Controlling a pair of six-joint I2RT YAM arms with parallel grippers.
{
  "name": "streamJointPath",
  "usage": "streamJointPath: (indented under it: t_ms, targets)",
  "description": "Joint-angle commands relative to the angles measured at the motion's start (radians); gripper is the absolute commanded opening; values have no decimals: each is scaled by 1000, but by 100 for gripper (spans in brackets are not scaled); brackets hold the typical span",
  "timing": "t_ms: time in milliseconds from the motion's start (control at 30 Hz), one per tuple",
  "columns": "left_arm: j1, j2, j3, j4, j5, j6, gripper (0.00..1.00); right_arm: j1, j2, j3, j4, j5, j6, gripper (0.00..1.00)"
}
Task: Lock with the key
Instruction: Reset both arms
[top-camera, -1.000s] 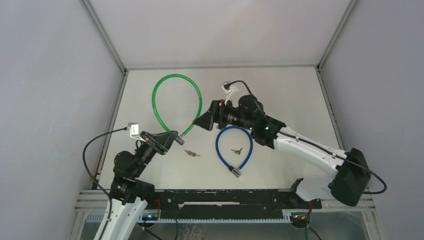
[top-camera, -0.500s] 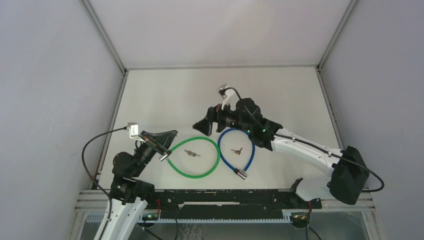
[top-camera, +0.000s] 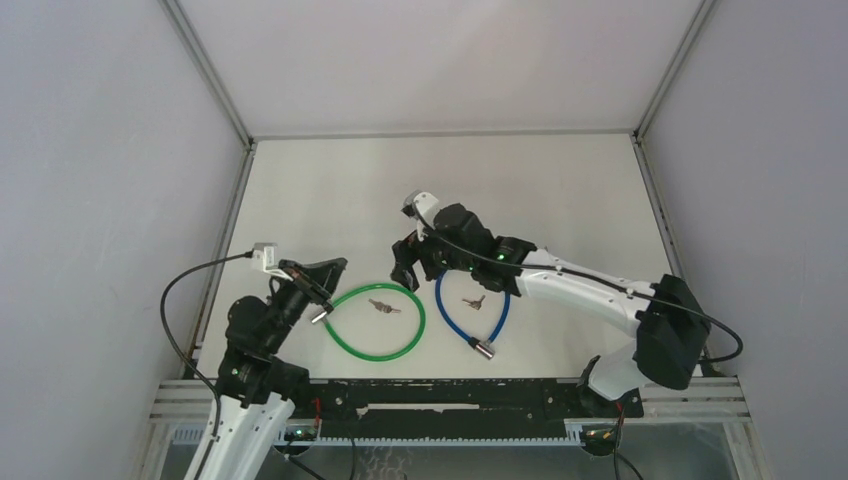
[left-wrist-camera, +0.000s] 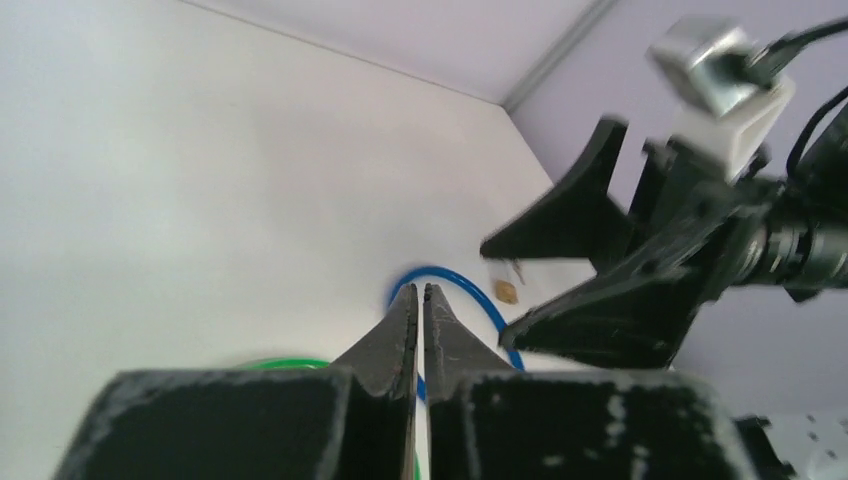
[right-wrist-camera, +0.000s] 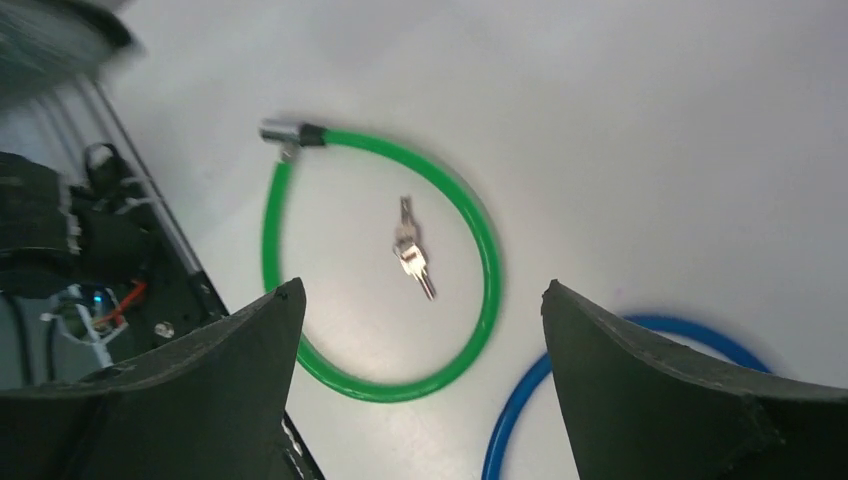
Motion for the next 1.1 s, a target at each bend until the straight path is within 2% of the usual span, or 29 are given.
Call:
streamJointPath:
  t_ms: [0, 67, 133, 267, 300, 333, 367, 433, 533, 700, 800, 900, 1067]
  targets:
    - [20, -3, 126, -57, -200, 196, 12, 28, 105, 66, -203, 160, 74, 92]
    - [26, 5, 140, -97, -308, 271, 25, 23, 161, 104, -264, 185, 111, 89]
    - [29, 11, 141, -88, -352, 415, 38, 29, 181, 119, -293, 214, 128, 89]
    - [31, 54, 114, -64, -342, 954, 65, 20, 147, 101, -303, 264, 136, 94]
    - [31, 79, 100, -67, -388, 1048, 74, 11, 127, 89, -301, 280, 136, 95]
    - [33, 111, 92, -78, -432, 1123, 91, -5, 105, 75, -297, 297, 138, 97]
    - [42, 136, 80, -87, -466, 1172, 99, -22, 77, 53, -292, 314, 140, 98]
    - [82, 152, 41, -91, -467, 1214, 100, -70, 9, 7, -278, 347, 149, 99]
    - [137, 146, -37, -56, -450, 1200, 100, -195, -140, -78, -267, 375, 158, 99]
    - [248, 116, -149, 65, -398, 1115, 100, -582, -427, -280, -212, 373, 212, 99]
    - [281, 105, -173, 86, -377, 1115, 100, -754, -569, -397, -152, 425, 253, 99]
    - [299, 110, -175, 79, -346, 1118, 100, -814, -658, -488, -103, 548, 323, 100]
    - [339, 106, -175, 71, -349, 1113, 100, -821, -700, -565, -71, 696, 370, 99]
